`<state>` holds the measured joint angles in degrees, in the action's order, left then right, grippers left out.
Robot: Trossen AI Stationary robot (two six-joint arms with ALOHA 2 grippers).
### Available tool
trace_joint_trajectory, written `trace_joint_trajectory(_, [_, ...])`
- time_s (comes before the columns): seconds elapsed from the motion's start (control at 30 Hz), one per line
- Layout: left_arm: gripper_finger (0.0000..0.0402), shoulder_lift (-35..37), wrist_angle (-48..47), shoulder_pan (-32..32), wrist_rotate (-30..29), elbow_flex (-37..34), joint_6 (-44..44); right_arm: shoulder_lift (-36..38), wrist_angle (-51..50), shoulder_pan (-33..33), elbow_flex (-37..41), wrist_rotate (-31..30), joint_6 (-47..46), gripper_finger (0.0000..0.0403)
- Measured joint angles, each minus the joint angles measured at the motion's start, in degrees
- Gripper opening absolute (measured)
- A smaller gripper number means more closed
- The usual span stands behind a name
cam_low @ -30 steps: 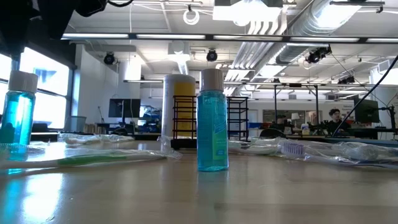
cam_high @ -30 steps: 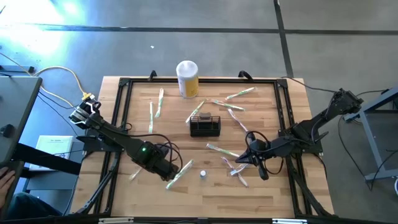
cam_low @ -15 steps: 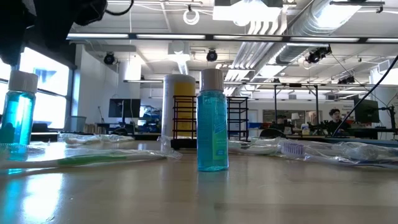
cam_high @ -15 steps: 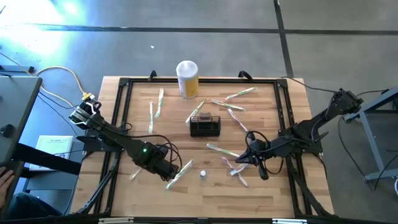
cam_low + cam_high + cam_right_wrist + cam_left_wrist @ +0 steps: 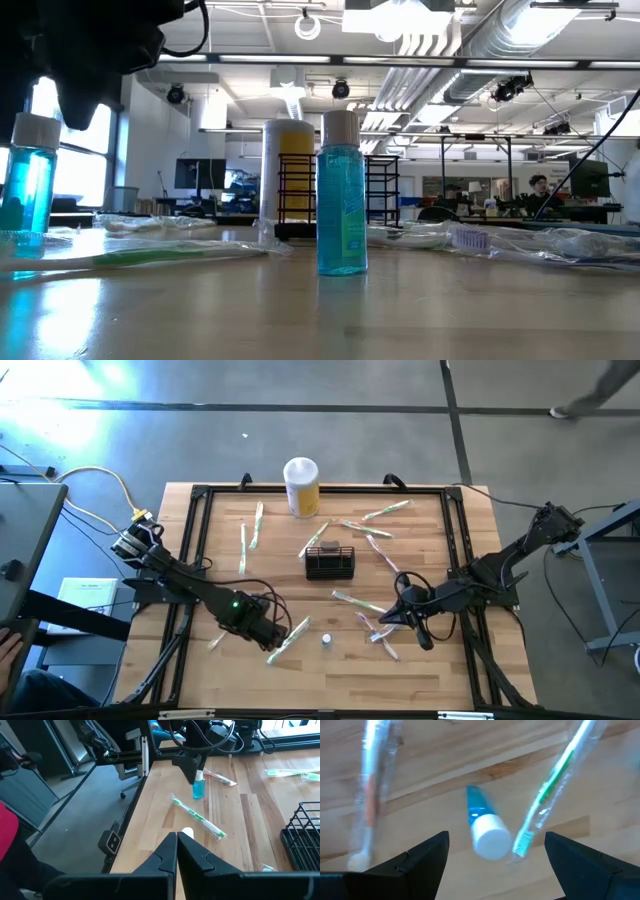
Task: Pick & Place toothbrushing station
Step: Put the left mouthwash into the middle section wire organizer
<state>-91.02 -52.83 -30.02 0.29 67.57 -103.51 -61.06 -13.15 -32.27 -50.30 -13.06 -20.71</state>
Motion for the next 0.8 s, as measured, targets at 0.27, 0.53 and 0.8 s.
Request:
trace_joint_trajectory(0.27, [0.0322, 0.0, 1.5, 0.0, 2.3, -3.1, -5.1, 0.0, 0.0, 0.0, 0.0, 0.0, 1.1, 0.0003])
trace_joint_trajectory(0.53, [0.0322, 0.0, 3.2, 0.0, 0.9, -4.0, -7.6, 0.0, -0.3, 0.0, 0.0, 0.0, 1.5, 0.0003])
trace_joint_trajectory(0.8, [0.0322, 0.0, 3.3, 0.0, -0.3, -4.0, -9.3, 0.0, -0.4, 0.0, 0.0, 0.0, 1.9, 0.0003])
